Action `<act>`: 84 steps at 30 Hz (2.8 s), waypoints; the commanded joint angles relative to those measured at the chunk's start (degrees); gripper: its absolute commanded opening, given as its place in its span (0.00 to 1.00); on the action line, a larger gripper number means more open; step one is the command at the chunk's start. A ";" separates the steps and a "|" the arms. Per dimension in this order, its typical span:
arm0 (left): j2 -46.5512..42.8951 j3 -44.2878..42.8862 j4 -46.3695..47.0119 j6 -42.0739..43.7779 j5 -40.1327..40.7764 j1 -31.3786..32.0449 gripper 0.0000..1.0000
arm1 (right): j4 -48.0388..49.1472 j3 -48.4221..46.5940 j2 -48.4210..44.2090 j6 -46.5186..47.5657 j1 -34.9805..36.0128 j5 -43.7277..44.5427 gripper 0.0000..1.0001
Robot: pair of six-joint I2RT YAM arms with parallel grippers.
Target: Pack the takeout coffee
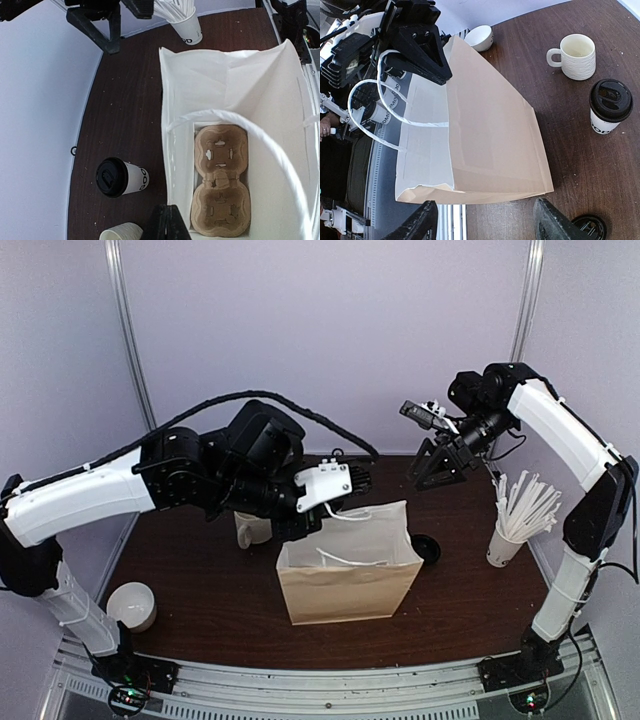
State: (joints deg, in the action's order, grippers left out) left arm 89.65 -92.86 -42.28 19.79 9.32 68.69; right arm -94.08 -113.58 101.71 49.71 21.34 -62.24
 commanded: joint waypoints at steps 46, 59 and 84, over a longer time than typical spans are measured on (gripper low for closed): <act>-4.08 2.17 1.65 -10.92 -21.72 14.27 0.00 | -9.00 2.17 0.36 1.32 1.98 -2.21 0.68; -3.05 1.82 3.15 -10.16 -7.01 7.98 0.00 | -8.95 1.07 1.03 1.52 2.17 -2.52 0.69; -10.57 2.53 -18.37 -18.16 -15.72 -17.79 0.00 | 18.05 -12.69 14.48 -24.12 8.50 22.90 0.76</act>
State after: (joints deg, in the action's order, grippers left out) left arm 80.49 -92.23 -55.29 5.39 -0.80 54.06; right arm -78.32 -121.99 111.81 28.18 27.24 -43.11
